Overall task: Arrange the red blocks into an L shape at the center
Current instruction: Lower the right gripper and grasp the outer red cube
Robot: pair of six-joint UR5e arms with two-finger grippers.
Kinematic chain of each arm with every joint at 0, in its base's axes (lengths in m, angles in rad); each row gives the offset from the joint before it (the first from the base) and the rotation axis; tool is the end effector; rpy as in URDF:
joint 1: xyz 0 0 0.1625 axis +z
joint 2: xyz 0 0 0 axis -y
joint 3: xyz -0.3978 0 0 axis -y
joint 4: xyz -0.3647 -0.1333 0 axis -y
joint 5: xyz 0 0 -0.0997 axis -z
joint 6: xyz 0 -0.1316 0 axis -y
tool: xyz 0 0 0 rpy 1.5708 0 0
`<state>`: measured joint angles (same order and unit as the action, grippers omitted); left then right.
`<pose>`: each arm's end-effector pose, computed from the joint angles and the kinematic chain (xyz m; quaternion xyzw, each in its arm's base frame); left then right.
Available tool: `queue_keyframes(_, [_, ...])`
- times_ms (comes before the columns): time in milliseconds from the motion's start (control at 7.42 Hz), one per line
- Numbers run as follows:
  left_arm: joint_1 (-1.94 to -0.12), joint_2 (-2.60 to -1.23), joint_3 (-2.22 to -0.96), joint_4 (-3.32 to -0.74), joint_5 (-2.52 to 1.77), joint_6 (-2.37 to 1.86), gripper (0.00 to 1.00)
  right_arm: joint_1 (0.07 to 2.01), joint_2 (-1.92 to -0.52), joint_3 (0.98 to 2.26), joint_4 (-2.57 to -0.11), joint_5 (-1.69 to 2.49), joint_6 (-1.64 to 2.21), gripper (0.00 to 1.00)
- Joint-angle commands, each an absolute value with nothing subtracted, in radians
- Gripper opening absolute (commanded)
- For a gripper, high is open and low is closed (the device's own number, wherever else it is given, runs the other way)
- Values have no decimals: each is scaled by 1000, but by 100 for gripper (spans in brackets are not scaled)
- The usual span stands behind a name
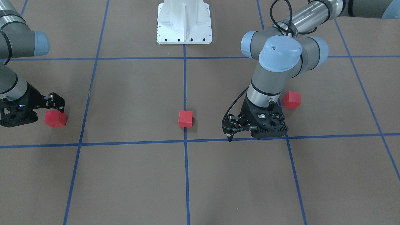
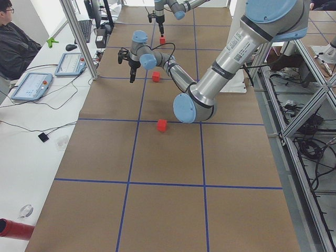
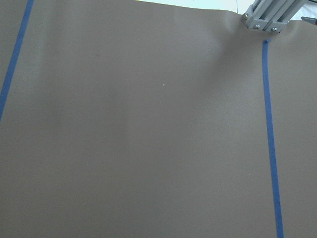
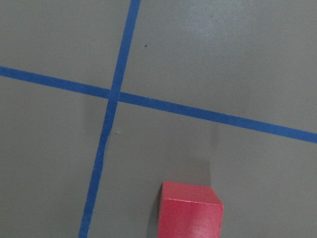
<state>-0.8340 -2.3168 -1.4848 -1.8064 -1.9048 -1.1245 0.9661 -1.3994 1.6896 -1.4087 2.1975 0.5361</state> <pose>0.4153 -0.5920 0.2309 0.1349 0.4319 -0.1006 0.8861 -0.2685 -0.4873 0.5024 0.0173 -0.3680 -0.1009 0.9242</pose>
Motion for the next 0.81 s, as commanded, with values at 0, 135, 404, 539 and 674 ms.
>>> queue_keyframes(0, [-833,-2310,-1485,-1810,-1904,-1124,100,948,-1391,1648,-1408,2197,534,99])
queue_keyframes(135, [-831,-2306,-1485,-1812,-1902,-1124,100,942,-1391,1638,-1408,2197,535,99])
queue_keyframes(404, [-830,-2304,-1485,-1812,-1902,-1123,100,913,-1382,1605,-1407,2194,537,99])
queue_keyframes(539, [-830,-2304,-1485,-1813,-1902,-1123,100,907,-1382,1597,-1407,2194,541,97])
queue_keyframes(674, [-830,-2303,-1485,-1813,-1902,-1123,100,907,-1382,1597,-1405,2194,543,49])
